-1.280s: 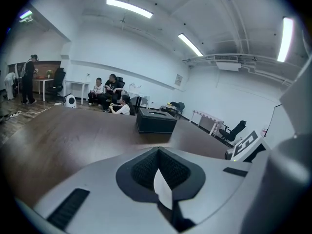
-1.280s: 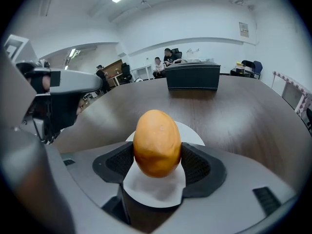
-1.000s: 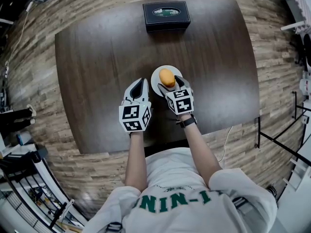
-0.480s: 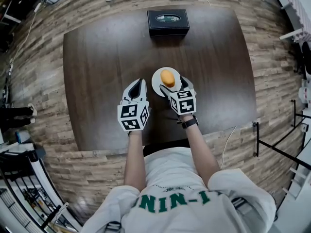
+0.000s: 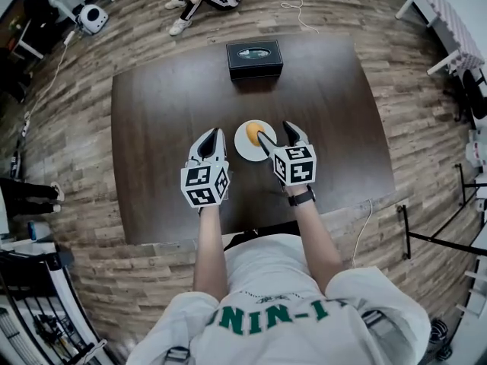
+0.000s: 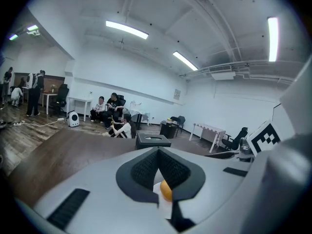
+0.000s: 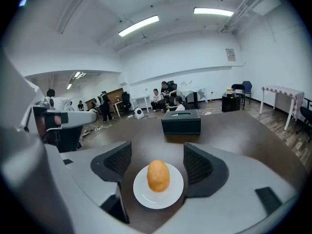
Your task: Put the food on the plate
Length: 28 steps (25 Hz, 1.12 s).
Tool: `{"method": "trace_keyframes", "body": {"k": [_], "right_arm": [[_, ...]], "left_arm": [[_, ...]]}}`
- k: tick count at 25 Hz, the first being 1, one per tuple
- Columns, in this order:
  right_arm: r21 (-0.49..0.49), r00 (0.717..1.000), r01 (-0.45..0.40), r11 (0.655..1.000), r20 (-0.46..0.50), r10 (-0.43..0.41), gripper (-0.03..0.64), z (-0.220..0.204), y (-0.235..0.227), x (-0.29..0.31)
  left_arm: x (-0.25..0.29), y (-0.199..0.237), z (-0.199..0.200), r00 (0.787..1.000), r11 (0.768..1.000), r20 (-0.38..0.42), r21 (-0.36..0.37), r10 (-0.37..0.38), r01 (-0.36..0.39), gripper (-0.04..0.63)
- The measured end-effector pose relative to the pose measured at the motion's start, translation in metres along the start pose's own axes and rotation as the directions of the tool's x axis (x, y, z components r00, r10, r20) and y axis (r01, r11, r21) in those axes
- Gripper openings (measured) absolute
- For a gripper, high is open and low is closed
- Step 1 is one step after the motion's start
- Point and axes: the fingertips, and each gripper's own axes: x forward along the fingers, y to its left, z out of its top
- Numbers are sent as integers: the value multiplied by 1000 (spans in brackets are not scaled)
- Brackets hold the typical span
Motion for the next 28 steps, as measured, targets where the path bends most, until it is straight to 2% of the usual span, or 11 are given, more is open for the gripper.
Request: {"method": "trace_keyframes", "body": {"k": [7,12,17,23,28], "right_arm": [[-14,985,13,1000,171,-11,246,57,6,-58],[-40,963,-4,999,268,14,168,91,19,-97],[-50,935,21,999,355,-2,123,118,29,-132],[-59,903,28,998,430,0,61,133,43,-166],[-91,898,38,995,439,5,44,135,59,-174]], "left_arm": [[-36,-15,43,996,999,88,43,4,-8,12],[-60,-30,71,989,996,141,80,-35,24,11],[-84,-42,106,976,992,212,121,-48,22,12],[-113,-52,127,958,989,283,146,-47,5,12],[-121,-54,128,956,987,286,158,-57,12,12]]}}
